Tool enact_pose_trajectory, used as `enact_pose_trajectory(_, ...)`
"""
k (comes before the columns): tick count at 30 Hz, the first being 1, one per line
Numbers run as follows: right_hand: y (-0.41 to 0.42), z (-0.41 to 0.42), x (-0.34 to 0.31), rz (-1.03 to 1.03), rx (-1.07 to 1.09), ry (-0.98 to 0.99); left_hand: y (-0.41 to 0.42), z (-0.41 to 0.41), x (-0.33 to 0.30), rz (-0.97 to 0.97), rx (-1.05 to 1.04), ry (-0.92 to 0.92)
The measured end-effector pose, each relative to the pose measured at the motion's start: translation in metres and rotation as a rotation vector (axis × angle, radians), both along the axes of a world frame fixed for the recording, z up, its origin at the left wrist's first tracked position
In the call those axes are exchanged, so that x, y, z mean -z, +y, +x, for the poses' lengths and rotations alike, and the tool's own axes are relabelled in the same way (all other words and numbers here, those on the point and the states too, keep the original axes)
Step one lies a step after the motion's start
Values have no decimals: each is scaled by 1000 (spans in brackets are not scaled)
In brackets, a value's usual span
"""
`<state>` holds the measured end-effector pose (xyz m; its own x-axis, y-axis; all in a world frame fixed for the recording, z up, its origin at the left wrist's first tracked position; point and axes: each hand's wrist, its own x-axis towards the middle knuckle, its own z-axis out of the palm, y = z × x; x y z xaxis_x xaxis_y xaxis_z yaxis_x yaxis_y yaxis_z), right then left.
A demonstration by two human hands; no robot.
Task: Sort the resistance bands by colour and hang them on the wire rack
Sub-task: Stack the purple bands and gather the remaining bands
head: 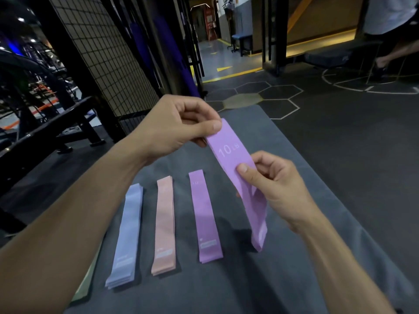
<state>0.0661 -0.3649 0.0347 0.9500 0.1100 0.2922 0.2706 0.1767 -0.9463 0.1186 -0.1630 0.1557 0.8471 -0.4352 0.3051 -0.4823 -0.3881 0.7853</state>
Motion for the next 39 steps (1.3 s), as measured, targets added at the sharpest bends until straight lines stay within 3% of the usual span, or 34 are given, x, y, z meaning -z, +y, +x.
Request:
enact_pose_trajectory(10,7,4,31,-334,-143,374,29,56,14,197,-344,-179)
enact_pose_trajectory(14,24,0,46,-468,-130,445,49,85,44,210,-471,-144)
enact_pose_trajectory(19,49,-5,54,-496,-78,563,66,109,93,256,-500,-66)
enact_pose_trajectory(27,75,-7,68,-820,-2,470,80,135,149,424,-496,-33)
enact_pose_trajectory(39,90,4,71,-834,-110,531,67,159,196,616,-586,81)
